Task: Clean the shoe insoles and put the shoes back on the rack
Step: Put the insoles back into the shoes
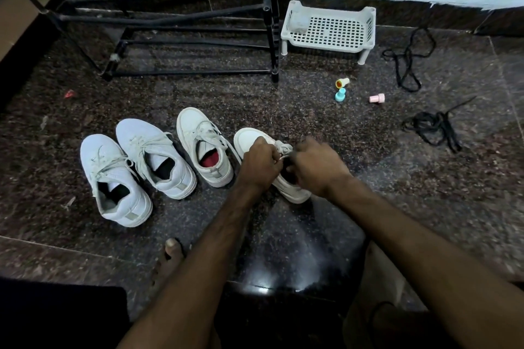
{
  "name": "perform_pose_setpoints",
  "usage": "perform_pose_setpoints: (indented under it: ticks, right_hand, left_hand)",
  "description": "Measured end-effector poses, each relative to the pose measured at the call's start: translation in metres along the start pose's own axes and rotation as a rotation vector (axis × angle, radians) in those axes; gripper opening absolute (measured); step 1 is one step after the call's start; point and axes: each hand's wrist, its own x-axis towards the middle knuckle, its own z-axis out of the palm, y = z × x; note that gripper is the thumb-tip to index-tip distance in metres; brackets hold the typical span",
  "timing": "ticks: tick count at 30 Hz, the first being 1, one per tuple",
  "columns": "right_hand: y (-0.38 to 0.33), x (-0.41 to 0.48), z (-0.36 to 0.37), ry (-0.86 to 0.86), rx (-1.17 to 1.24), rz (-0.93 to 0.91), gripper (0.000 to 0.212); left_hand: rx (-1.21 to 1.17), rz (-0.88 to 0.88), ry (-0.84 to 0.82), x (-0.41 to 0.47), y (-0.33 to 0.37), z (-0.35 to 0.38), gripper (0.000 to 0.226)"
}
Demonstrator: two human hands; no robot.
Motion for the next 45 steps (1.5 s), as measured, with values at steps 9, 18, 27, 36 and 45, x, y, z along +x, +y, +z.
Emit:
perform_pose_setpoints:
  ticks: [9, 18, 27, 36, 45]
  right_hand:
    - [0.003, 0.015, -0.02, -0.241, 0.692, 0.634, 0.013]
    - [0.021, -0.01, 0.017, -0.292, 1.429, 1.006, 0.026]
    - [0.007, -0.003, 0.011, -0.127, 0.787, 0.746, 0.022]
    - [0.056, -0.011, -0.071, -0.576, 0.876, 0.645, 0.022]
    - [0.04, -0.01, -0.063, -0.694, 0.472, 0.486, 0.022]
  left_hand:
    - [-0.034, -0.058, 0.02, 0.0, 0.007, 0.001, 0.012]
    - [0.013, -0.01, 0.029, -0.005, 0.013, 0.007, 0.015]
    - [0.044, -0.002, 0.013, -0.003, 0.012, 0.007, 0.014]
    - [0.097, -0.005, 0.056, -0.001, 0.012, 0.008, 0.02]
    - [0.141, 0.033, 0.024, -0.003, 0.016, 0.008, 0.028]
